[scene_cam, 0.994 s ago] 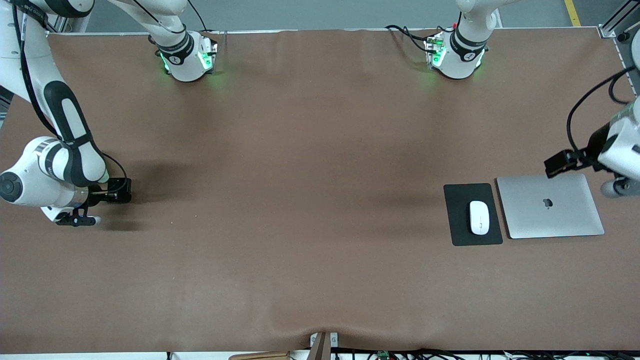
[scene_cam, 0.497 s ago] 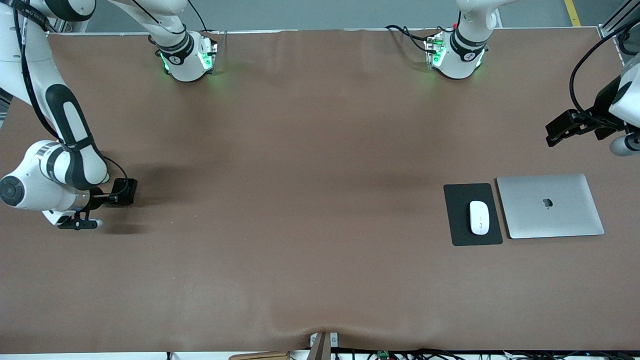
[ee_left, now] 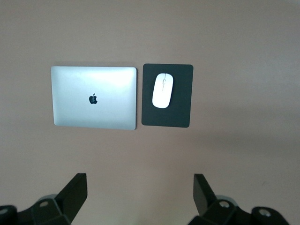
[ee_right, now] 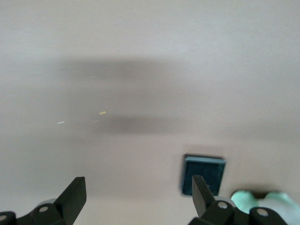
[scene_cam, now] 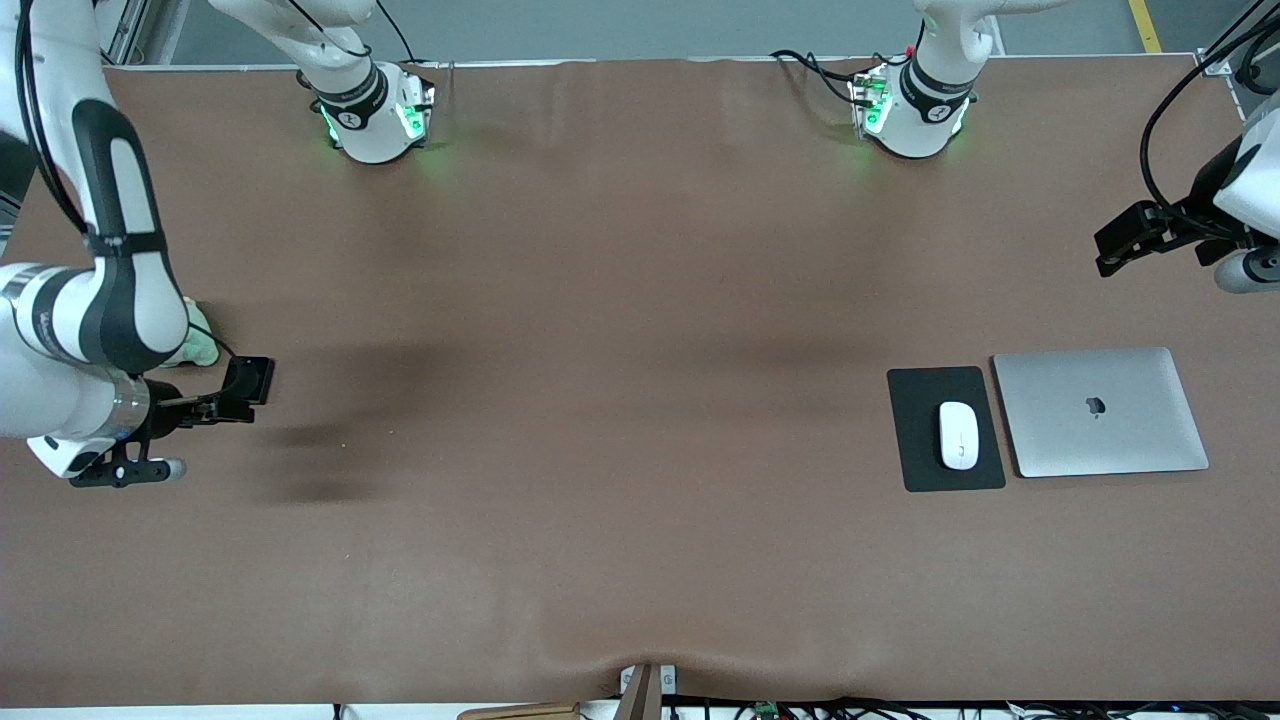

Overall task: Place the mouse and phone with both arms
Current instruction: 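Release the black phone beside the green plush and raise the right gripper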

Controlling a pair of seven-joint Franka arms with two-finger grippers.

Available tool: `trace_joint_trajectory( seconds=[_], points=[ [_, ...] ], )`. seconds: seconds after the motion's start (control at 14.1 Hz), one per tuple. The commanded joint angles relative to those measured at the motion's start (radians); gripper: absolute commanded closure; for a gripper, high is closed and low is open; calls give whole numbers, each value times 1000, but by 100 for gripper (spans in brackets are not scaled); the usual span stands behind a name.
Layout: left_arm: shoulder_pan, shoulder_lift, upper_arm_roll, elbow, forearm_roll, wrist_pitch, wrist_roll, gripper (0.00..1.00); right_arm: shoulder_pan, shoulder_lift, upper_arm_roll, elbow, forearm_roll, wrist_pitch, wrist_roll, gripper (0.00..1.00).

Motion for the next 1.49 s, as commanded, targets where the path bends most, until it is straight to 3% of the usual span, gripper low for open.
trace_joint_trajectory(
  seconds=[0.0, 0.71, 0.92, 1.42],
  points=[
    [-11, -51, 18, -52, -18, 2, 17, 0, 71, -112, 0, -26, 4, -73, 96, 0],
    [-12, -138, -2, -173, -90, 21, 20, 0, 110, -391, 0, -32, 27, -254, 236, 0],
    [-12, -171, -3, -214, -90, 25, 21, 0, 105, -434, -2, -49, 16, -286, 241, 0],
    [-15, -157, -3, -202, -89, 25, 23, 0, 102, -459, -3, -44, 13, -332, 227, 0]
  ],
)
